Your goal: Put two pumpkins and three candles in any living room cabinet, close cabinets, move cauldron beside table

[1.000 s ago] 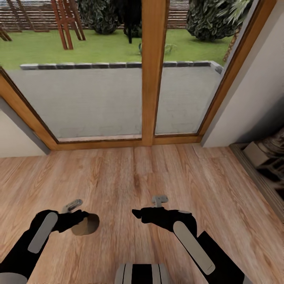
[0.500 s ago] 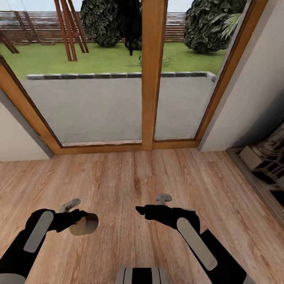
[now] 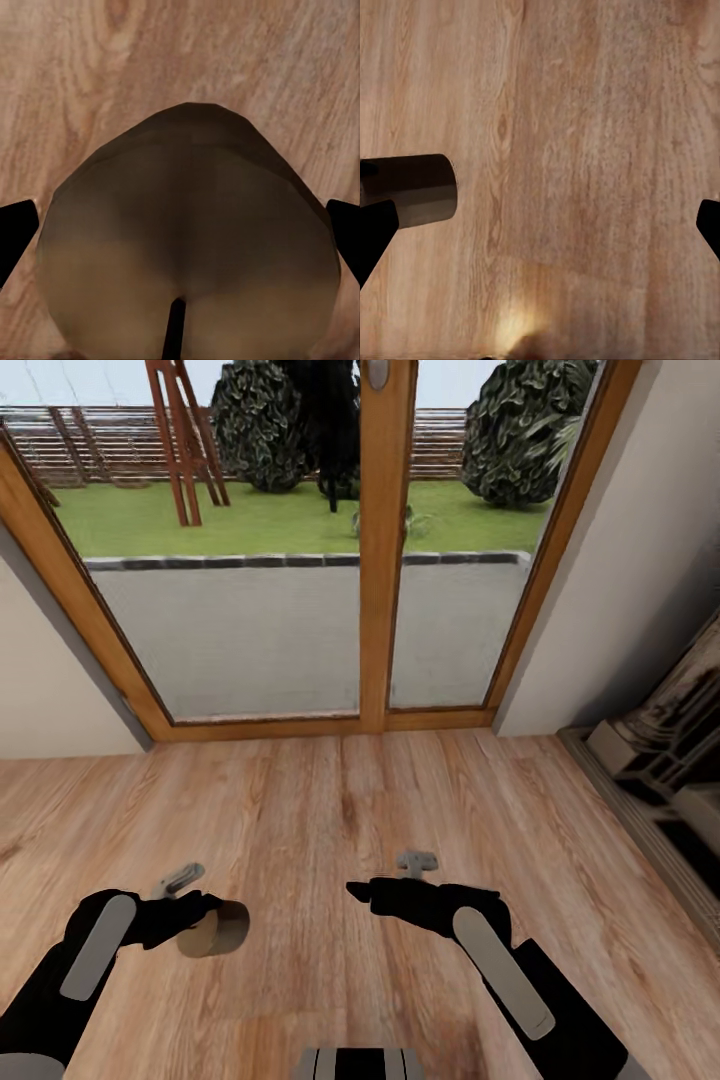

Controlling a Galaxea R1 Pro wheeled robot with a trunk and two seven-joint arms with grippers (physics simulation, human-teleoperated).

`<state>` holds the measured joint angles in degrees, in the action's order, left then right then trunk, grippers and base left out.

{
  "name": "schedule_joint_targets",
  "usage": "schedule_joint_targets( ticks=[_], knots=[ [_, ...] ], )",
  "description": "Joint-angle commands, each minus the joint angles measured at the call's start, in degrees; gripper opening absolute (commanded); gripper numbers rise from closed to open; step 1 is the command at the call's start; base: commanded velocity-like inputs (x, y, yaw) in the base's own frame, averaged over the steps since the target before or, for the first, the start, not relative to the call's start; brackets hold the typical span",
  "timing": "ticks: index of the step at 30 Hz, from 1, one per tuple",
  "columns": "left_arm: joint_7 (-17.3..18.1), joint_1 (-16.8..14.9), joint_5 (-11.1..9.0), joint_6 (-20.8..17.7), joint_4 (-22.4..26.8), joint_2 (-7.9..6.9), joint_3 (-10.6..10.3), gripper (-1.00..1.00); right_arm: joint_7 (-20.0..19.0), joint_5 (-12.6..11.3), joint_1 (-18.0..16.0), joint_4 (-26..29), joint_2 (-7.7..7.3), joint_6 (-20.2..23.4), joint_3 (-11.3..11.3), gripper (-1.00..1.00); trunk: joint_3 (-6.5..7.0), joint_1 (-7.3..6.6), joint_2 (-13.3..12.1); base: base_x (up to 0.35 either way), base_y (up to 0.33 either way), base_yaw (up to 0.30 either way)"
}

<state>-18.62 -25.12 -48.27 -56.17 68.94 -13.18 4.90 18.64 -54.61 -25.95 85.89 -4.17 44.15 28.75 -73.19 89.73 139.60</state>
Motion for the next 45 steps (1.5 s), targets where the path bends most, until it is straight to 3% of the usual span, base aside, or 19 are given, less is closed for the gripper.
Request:
schedule_joint_targets(
  ticks=[1, 45],
  knots=[
    [-0.5, 0.0, -0.7, -0.2, 0.1, 0.00, 0.0, -1.00, 0.6, -0.8, -0.1, 0.1, -0.04, 0.3, -0.1, 1.00, 0.14, -0.27, -0.4, -0.320, 0.000, 0.000],
    [-0.5, 0.0, -0.7, -0.2, 0.1, 0.24, -0.2, -1.00, 0.5, -1.4, -0.1, -2.2, -0.13, 0.8, -0.5, 1.00, 8.04, -9.93, -18.0, -0.323, 0.000, -0.257]
  ],
)
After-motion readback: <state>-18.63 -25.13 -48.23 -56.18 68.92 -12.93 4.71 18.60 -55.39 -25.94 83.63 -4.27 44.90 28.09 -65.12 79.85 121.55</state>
